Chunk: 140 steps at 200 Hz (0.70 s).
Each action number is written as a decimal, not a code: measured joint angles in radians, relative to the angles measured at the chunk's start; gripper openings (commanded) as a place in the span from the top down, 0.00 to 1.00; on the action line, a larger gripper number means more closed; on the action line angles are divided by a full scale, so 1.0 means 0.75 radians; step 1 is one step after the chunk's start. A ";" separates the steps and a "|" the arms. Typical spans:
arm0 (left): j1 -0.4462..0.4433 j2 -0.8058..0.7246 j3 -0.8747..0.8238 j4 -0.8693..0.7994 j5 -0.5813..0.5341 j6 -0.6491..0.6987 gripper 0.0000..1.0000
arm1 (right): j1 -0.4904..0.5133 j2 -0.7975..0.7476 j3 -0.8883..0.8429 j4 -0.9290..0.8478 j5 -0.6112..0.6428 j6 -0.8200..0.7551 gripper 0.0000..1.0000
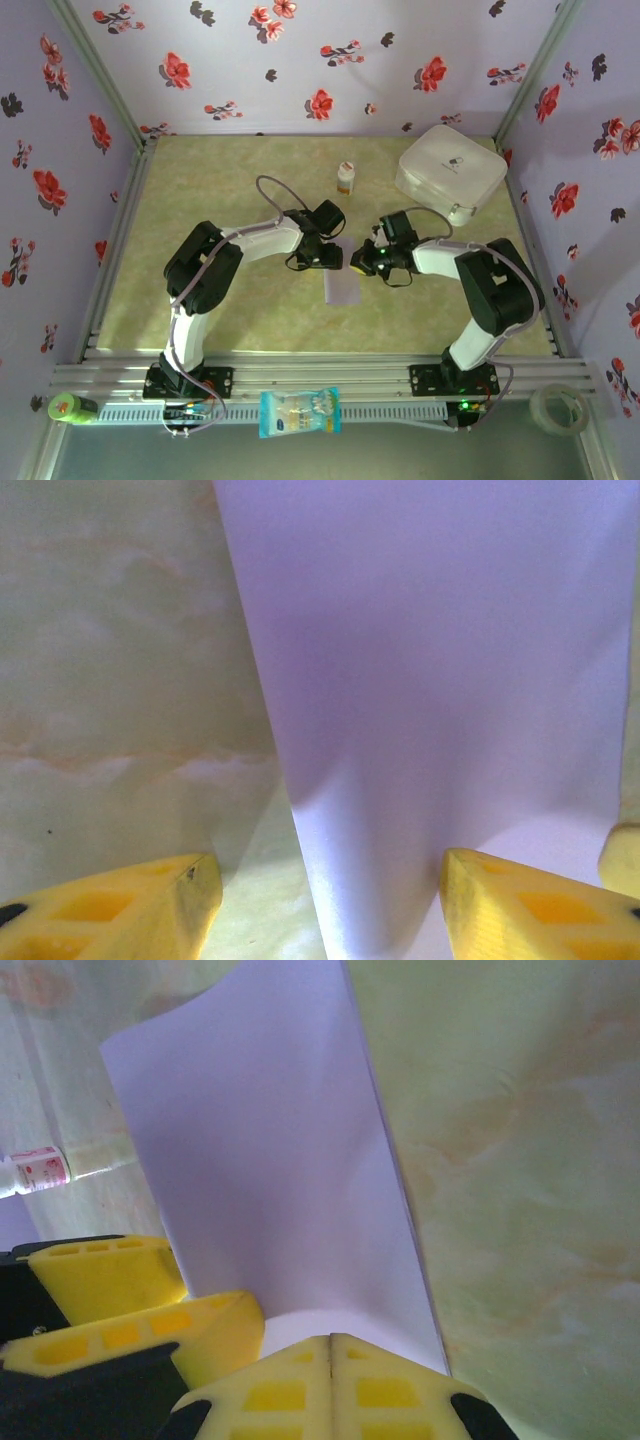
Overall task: Fold a paper plane with a square sheet of paper (pick it up from the middle)
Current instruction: Hold the square sheet of paper at the center of the table.
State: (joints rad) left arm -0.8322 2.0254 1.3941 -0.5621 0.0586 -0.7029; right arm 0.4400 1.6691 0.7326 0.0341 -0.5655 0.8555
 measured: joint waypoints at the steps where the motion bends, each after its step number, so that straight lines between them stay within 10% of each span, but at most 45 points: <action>1: 0.000 0.000 0.000 0.001 0.000 0.000 0.38 | 0.001 0.001 0.001 0.000 0.000 -0.001 1.00; 140: 0.012 -0.079 -0.087 0.095 0.008 -0.038 0.34 | 0.034 0.081 0.089 -0.129 0.086 -0.185 1.00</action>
State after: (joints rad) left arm -0.8234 1.9659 1.3289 -0.4911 0.0643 -0.7311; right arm 0.4652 1.7298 0.7990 -0.0624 -0.5007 0.7166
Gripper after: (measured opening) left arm 0.656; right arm 0.046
